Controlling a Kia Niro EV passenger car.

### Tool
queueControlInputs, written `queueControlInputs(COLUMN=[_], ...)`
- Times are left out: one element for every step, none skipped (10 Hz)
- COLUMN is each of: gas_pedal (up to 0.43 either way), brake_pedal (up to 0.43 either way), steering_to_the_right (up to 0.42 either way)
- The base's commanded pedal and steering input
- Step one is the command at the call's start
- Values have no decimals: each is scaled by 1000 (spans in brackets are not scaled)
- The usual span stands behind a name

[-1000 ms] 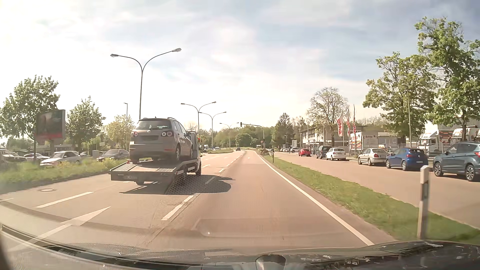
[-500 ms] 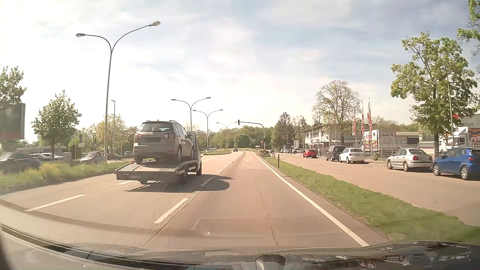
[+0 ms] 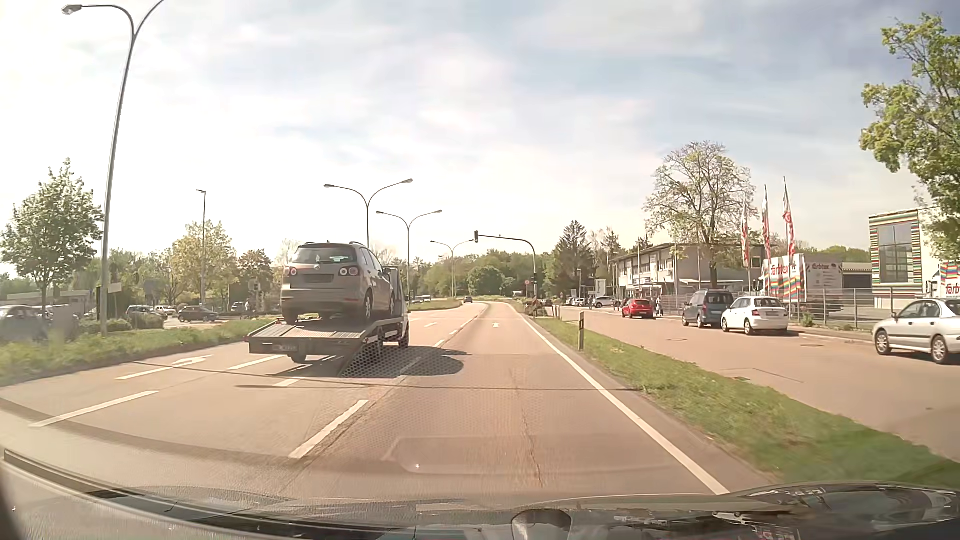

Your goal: Follow the waypoints while adhering to traffic rules and regulations

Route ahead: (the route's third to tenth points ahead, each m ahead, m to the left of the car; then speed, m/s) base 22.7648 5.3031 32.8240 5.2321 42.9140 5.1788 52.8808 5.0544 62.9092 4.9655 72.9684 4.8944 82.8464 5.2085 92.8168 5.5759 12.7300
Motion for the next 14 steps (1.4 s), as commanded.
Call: queueControlInputs(gas_pedal=[59,59,59,59,59,59,59,59,59,59,59,67,67,67], brake_pedal=[0,0,0,0,0,0,0,0,0,0,0,0,0,0], steering_to_the_right=[-2,-2,-1,-1,-1,-1,-1,-1,-1,0,0,0,0,0])
